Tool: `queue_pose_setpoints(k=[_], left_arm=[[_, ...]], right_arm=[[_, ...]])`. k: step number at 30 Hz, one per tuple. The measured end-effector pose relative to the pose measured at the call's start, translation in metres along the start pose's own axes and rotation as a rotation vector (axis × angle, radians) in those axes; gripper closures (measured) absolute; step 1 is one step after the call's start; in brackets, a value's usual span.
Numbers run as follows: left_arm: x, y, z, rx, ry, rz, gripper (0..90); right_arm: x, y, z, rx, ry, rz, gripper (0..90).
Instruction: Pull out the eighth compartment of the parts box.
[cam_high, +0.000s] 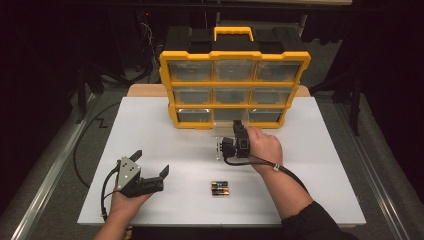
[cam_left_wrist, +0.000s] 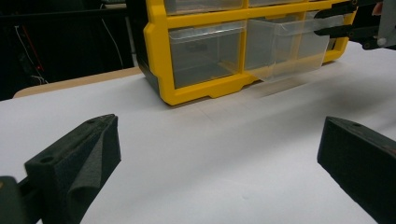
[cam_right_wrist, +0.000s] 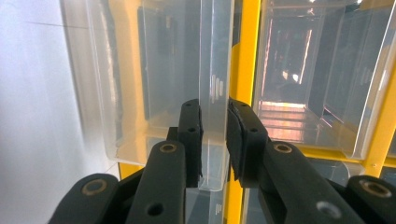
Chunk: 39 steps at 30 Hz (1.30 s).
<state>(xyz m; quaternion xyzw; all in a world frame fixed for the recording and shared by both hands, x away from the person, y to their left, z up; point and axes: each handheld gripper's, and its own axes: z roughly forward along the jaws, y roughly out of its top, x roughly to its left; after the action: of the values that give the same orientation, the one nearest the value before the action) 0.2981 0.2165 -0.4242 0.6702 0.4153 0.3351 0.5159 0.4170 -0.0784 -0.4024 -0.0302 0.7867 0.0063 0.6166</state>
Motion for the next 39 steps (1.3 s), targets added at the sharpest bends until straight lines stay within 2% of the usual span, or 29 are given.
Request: queue_pose_setpoints(k=[39], left_arm=[[-0.002, -0.001, 0.001, 0.003, -0.012, 0.012, 0.4]], right_arm=[[0.002, -0.004, -0.026, -0.021, 0.013, -0.011, 78.4]])
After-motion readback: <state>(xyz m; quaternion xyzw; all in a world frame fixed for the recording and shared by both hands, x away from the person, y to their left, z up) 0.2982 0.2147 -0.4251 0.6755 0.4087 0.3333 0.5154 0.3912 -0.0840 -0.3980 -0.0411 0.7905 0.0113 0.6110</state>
